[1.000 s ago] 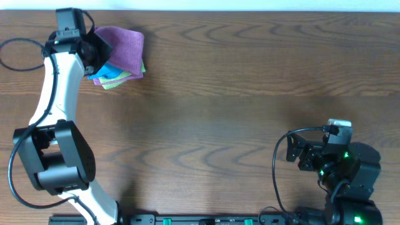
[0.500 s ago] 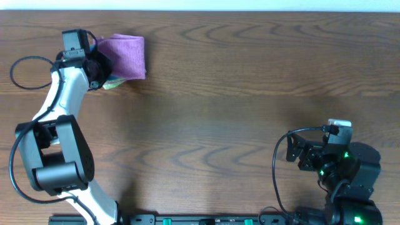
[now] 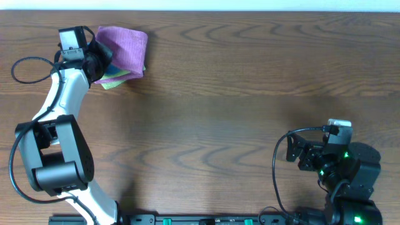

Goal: Fold the cloth
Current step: 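Lower the purple cloth onto the top of the cloth stack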

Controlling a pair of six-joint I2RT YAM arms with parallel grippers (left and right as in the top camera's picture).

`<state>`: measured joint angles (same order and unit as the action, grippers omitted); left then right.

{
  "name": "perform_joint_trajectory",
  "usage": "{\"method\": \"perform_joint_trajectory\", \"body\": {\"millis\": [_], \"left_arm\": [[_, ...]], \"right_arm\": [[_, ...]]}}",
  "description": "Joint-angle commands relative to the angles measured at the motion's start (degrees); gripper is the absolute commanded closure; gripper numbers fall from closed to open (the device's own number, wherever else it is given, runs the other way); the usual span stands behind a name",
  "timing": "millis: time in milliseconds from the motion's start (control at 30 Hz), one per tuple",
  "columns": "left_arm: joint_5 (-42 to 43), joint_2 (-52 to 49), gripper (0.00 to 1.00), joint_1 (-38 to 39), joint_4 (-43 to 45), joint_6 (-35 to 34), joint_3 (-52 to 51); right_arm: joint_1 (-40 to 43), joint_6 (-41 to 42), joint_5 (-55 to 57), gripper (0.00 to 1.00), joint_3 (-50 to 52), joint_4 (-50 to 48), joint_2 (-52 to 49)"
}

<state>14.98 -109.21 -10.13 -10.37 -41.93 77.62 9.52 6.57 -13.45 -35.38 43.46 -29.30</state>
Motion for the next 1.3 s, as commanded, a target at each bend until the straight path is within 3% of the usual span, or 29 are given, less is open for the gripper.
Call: {"method": "perform_joint_trajectory", "body": {"millis": [0,167,833,1033,1167,1267], "left_arm": [[0.52,1.11,0.94,-0.42,1.73,-1.38,0.00],[0.04,1.11,0.94,-1.49,5.31,-3.08,0.00],[-1.84,1.09,0.90,-2.45,2.03,-3.56,0.00],[-1.81,1.11,0.59,-2.47,2.01,-3.56,0.00],[-1.81,1.14,0.47,-2.51,2.01,-3.54,0.00],[-1.81,1.40,0.30,-2.64,1.99,-3.50,0.00]], "right_arm": [[0.11,0.66,0.15,0.01,0.26,-0.09,0.09],[0.11,0.66,0.15,0.01,0.26,-0.09,0.09],[0.11,0.66,0.15,0.01,0.26,-0.09,0.09],[0.11,0.66,0.15,0.01,0.26,-0.09,0.09],[0.11,0.68,0.15,0.01,0.26,-0.09,0.09],[0.11,0.68,0.15,0.01,0.26,-0.09,0.09]]}}
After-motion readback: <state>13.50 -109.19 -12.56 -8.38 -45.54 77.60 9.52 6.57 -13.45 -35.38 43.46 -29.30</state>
